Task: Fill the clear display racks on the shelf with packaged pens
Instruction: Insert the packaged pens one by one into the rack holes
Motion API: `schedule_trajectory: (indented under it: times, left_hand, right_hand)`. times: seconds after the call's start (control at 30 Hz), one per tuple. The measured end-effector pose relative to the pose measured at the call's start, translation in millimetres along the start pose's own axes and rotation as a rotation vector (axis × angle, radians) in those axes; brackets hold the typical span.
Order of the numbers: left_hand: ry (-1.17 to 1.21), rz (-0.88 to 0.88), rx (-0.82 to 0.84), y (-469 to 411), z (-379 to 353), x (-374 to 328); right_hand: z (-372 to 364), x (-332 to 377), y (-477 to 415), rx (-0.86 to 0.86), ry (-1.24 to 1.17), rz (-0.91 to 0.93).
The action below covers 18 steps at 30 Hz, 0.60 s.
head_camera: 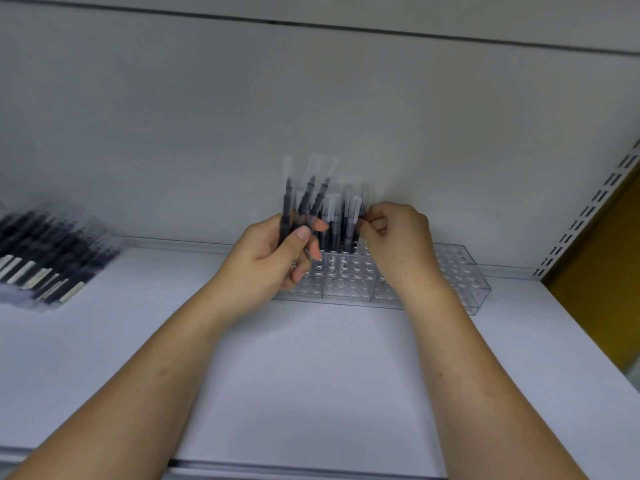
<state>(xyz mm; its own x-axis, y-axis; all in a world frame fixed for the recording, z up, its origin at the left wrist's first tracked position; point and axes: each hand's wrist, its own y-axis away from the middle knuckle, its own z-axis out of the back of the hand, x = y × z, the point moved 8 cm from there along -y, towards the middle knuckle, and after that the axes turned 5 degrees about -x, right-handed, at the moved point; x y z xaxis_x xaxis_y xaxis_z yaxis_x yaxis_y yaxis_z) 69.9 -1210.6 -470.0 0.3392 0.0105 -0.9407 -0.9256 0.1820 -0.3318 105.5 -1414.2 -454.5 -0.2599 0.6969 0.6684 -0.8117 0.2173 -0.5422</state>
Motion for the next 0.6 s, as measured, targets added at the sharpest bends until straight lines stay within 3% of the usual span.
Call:
schedule_trajectory:
  times: [0.23,0.37,0.47,0.6]
  left_hand:
    - [0.010,0.020,0.004,0.9,-4.4,1.4]
    - [0.006,0.021,0.011,1.8,-6.6,0.8]
    - [0.028,0.029,0.024,2.1,-8.6,1.3]
    - [0.044,0.034,0.063,2.5,-14.5,1.9]
  right_hand:
    - [8.3,-3.6,5.6,-0.005,-0.012,-0.041]
    - [30.2,10.0,12.4,-0.142,-0.247,-0.026]
    - [25.5,24.8,18.2,-0.027,-0.501,-0.074]
    - [13.6,40.5,27.3,0.147,-0.593,-0.066]
